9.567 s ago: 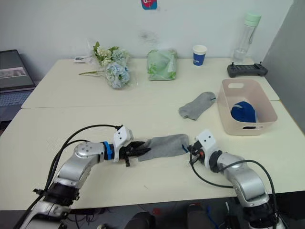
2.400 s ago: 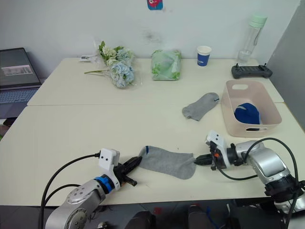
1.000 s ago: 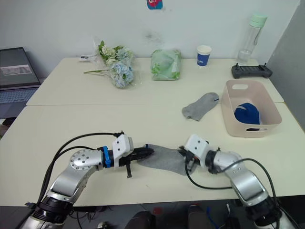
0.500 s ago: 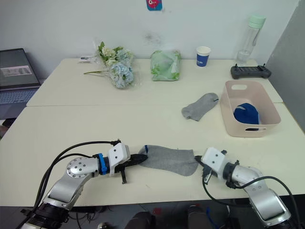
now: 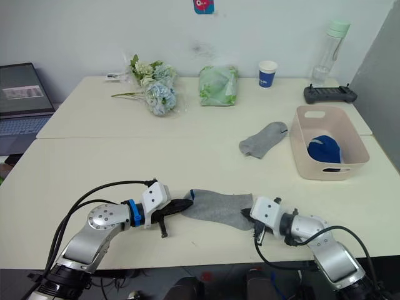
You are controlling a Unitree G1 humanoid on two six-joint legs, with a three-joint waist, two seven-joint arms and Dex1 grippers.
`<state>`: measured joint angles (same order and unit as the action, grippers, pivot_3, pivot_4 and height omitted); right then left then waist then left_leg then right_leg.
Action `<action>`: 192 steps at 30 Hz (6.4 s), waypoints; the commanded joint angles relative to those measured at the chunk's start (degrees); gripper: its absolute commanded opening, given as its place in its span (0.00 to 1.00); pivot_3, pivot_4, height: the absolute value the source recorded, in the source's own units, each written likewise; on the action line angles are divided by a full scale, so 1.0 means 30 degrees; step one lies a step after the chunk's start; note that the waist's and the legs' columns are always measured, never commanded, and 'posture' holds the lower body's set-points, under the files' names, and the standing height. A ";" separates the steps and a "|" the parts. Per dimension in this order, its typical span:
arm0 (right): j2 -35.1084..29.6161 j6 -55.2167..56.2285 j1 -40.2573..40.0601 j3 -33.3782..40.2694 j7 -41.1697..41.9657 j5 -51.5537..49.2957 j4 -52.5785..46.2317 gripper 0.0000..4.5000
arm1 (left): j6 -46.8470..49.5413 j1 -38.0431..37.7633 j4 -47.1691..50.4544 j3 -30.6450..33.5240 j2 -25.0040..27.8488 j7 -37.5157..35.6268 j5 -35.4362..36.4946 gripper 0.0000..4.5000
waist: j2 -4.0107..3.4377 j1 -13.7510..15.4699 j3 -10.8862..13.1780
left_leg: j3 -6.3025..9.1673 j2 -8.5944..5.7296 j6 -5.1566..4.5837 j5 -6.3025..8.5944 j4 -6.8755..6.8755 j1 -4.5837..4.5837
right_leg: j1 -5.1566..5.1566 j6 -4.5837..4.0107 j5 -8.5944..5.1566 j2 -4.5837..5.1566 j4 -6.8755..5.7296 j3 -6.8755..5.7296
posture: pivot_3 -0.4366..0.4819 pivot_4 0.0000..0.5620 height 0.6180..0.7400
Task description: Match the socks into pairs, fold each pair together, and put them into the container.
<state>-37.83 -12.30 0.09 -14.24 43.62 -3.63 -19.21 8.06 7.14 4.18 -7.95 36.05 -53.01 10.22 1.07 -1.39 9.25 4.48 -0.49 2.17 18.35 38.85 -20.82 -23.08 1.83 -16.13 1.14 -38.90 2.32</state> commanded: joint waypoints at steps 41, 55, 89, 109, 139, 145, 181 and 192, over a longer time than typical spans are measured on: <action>0.3559 0.0075 1.2734 0.0752 -0.2861 0.2239 1.3564 1.00 | 0.3316 0.5315 0.2446 0.2489 -0.2437 0.1453 0.3881 0.99 | 0.0007 -0.0225 0.0012 | -0.0081 0.0008 0.0011 -0.0007 -0.0004 -0.0013 | -0.0063 -0.0006 0.0008 -0.0015 -0.0014 0.0024 | 0.48 0.27 1.00; 0.6867 0.3799 1.8461 0.0953 -0.4024 0.3386 2.4259 1.00 | 0.3296 0.3521 0.3667 0.3223 -0.2444 0.2815 0.4056 0.99 | 0.0003 -0.0483 0.0012 | -0.0069 0.0013 0.0020 -0.0011 0.0000 -0.0027 | -0.0071 -0.0013 0.0014 0.0003 -0.0019 0.0047 | 0.48 0.27 1.00; 0.1726 0.5219 0.8602 -0.2110 0.7204 -0.0024 0.2689 0.00 | 0.4121 0.9248 -0.4332 -0.0636 -0.1794 0.0326 0.1310 1.00 | -0.0006 -0.0036 0.0024 | -0.0031 -0.0025 0.0014 -0.0009 0.0030 -0.0027 | -0.0034 -0.0004 0.0010 0.0003 -0.0012 -0.0014 | 0.48 0.27 1.00; 0.1711 0.4601 0.7633 -0.2380 0.6199 0.0576 0.1506 0.00 | -0.1427 1.4044 -1.5896 -0.2003 -0.5416 -0.0664 -0.2946 0.15 | 0.0006 -0.0132 0.0031 | -0.0026 -0.0011 0.0021 -0.0014 0.0025 -0.0028 | -0.0057 -0.0001 0.0007 -0.0019 -0.0021 -0.0029 | 0.48 0.27 1.00; -0.0226 1.0127 1.0377 0.0609 0.7234 -0.0011 1.0693 0.53 | 1.2760 0.3261 0.3672 0.3424 -0.3946 0.6012 0.2009 0.00 | 0.0006 0.0092 0.0032 | 0.0006 -0.0005 0.0044 -0.0025 0.0034 -0.0035 | -0.0036 -0.0005 0.0010 0.0025 -0.0016 0.0020 | 0.48 0.27 1.00; -0.1474 0.0627 0.6407 0.3139 0.4998 -0.2775 0.4928 0.91 | 1.2148 0.3293 0.3303 0.3325 -0.3569 0.5650 0.2115 0.00 | 0.0006 0.0126 0.0031 | -0.0001 0.0008 0.0046 -0.0026 0.0023 -0.0035 | -0.0037 -0.0005 0.0010 0.0023 -0.0021 0.0036 | 0.48 0.27 1.00; 0.3762 -1.7794 0.7719 0.5612 -0.3949 -0.9208 0.0291 0.00 | 1.1074 0.3669 0.2616 0.2984 -0.2580 0.5189 0.2238 0.00 | -0.0006 -0.0040 0.0026 | 0.0002 0.0000 0.0016 -0.0010 0.0009 -0.0037 | -0.0043 -0.0006 0.0010 0.0011 -0.0015 0.0016 | 0.48 0.27 1.00; 0.2588 -2.1333 0.7486 0.8844 -0.3144 -1.4026 -0.2533 0.00 | 1.1953 0.2515 0.5518 0.4774 -0.2153 0.3396 0.6292 0.00 | -0.0006 -0.0045 0.0026 | 0.0005 0.0006 0.0010 -0.0007 -0.0001 -0.0039 | -0.0040 -0.0006 0.0010 0.0010 -0.0007 0.0021 | 0.48 0.27 1.00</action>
<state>-29.33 -75.05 22.74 10.39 33.71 -42.89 -24.03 43.38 14.91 17.60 4.91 29.20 -42.95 26.90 1.05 -1.53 9.32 4.49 -0.47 2.19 18.33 38.85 -20.94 -23.19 1.82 -16.10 1.17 -38.93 2.38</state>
